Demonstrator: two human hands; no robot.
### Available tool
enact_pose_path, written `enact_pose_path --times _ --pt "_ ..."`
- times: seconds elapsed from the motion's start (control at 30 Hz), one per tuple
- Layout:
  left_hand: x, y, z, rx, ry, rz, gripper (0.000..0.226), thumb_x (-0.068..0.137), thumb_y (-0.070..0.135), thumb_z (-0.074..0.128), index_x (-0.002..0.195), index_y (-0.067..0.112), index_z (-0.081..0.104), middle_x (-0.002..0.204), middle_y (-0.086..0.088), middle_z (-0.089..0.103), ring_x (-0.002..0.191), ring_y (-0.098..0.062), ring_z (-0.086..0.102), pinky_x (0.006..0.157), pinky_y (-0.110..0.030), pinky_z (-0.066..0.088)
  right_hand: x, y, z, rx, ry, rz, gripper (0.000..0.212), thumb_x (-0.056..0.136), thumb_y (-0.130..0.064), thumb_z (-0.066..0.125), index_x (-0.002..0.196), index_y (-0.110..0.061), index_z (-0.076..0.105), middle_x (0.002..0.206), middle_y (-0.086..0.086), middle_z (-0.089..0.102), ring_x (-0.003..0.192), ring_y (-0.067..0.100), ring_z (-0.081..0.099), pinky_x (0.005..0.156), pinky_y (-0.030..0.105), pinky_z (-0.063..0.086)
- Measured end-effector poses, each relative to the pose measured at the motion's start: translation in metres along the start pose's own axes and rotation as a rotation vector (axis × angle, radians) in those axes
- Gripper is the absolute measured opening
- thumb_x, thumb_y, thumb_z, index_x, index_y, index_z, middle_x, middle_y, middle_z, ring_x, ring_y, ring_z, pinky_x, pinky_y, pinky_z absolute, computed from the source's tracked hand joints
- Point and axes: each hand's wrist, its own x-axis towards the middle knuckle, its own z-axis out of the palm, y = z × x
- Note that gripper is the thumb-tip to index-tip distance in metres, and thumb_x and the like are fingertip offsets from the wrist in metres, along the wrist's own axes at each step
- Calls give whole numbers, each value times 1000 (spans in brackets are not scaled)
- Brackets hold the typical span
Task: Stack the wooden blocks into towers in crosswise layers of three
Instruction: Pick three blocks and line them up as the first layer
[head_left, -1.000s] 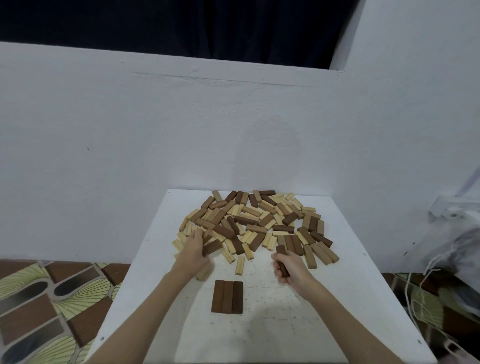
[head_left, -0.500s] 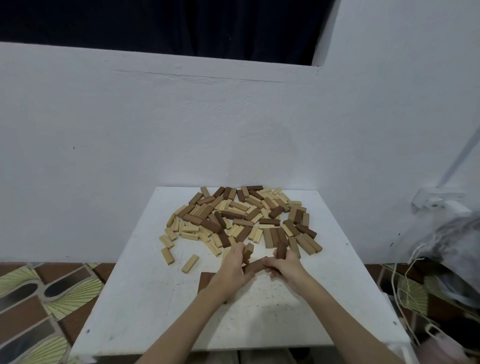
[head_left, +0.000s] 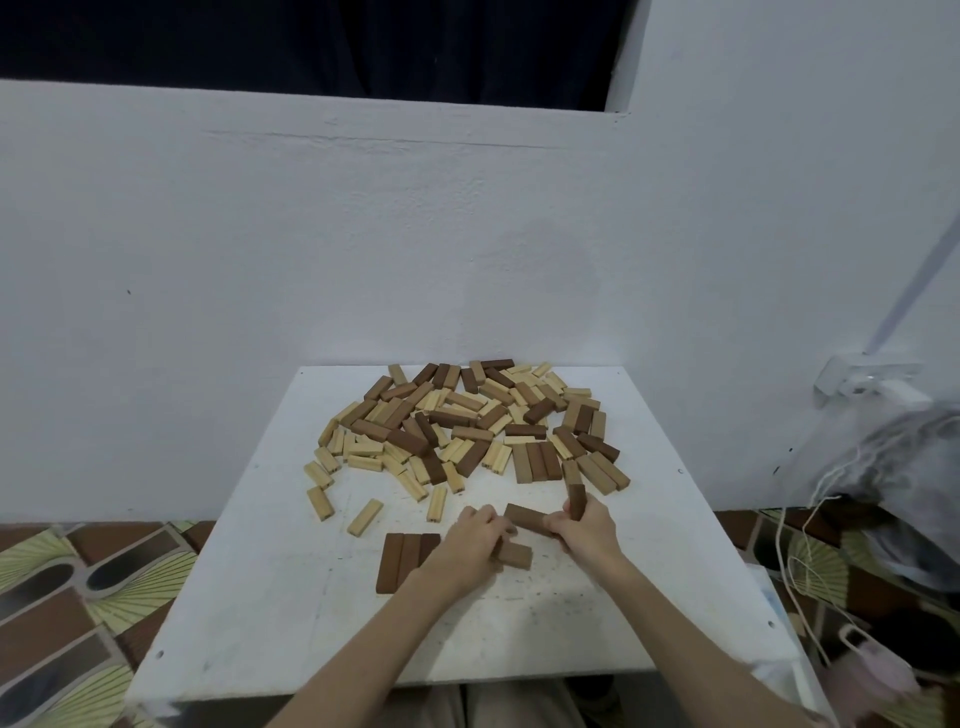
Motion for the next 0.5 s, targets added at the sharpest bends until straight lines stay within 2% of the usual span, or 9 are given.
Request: enact_pose_path --times 0.13,0.23,0.37,0.43,0.5 --pt "-1 0 1 -85 35 -61 38 81 15 69 114 11 52 120 -6 50 112 -22 40 89 -30 35 1 -1 4 -121 -63 -78 22 83 -4 66 80 -17 49 87 5 65 89 20 62 82 31 49" --pt "-3 -1 2 -100 21 -84 35 79 15 70 110 8 54 115 -9 49 108 -22 41 87 -31 36 2 -7 11 -158 -136 -123 23 84 1 64 80 -16 49 92 7 70 93 18 65 93 35 49" --pt "-6 -3 5 -115 61 -103 40 76 16 73 109 7 52 108 -4 41 97 -16 35 83 -29 35 3 -12 19 -193 -206 -146 23 83 3 65 80 -15 50 86 5 70 92 17 66 94 38 50" --pt "-7 -4 4 -100 81 -108 46 75 18 76 112 10 49 116 -5 41 100 -17 36 84 -26 35 5 -13 20 -225 -207 -149 22 83 0 66 81 -15 51 86 4 67 90 18 65 92 36 50" --pt "-6 -4 1 -72 78 -113 56 74 21 77 120 14 45 125 -4 39 110 -19 35 91 -26 35 7 -15 18 -275 -199 -158 17 85 -4 66 85 -14 52 82 0 60 83 16 59 81 27 50"
